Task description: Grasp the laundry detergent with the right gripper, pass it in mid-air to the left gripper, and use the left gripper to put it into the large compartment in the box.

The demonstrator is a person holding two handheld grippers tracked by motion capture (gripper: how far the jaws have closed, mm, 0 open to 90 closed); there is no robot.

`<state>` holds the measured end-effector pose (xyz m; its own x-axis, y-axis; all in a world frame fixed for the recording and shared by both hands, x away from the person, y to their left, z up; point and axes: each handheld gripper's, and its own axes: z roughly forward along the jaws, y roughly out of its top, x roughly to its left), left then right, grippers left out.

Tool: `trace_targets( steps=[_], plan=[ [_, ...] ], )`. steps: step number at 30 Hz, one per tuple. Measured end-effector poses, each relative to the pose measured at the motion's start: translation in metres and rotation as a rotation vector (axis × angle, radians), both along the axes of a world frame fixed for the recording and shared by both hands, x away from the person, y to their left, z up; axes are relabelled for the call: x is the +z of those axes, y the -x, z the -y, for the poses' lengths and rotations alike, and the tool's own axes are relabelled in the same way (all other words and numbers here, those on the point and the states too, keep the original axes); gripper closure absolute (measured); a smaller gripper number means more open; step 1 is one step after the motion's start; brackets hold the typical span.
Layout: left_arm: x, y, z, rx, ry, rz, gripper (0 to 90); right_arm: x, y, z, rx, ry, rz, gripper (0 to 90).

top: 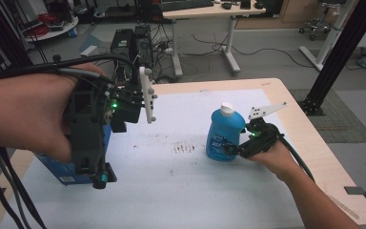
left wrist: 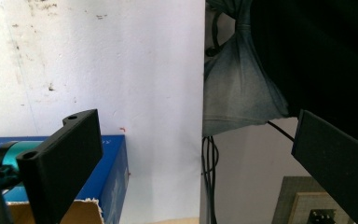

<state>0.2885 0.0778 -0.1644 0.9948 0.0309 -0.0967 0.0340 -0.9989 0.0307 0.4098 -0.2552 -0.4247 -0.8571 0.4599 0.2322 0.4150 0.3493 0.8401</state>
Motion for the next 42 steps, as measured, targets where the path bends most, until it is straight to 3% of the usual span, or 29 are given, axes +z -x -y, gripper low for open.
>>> trace_targets(
  steps=[21, 28, 30, 42],
  plan=[
    [-0.002, -0.001, -0.006, 0.012, 0.001, -0.004, 1.8, -0.002, -0.005, -0.011, 0.011, -0.028, 0.02, 4.2],
    [-0.002, -0.001, -0.006, 0.016, 0.006, -0.003, 1.8, -0.002, -0.005, -0.011, 0.016, -0.035, 0.021, 8.0],
    [-0.002, -0.001, -0.006, 0.016, 0.009, -0.001, 1.8, -0.003, -0.005, -0.01, 0.022, -0.036, 0.015, 12.7],
    [-0.002, -0.001, -0.006, 0.02, 0.007, -0.001, 1.8, -0.002, -0.005, -0.011, 0.032, -0.044, 0.025, 16.9]
  ],
)
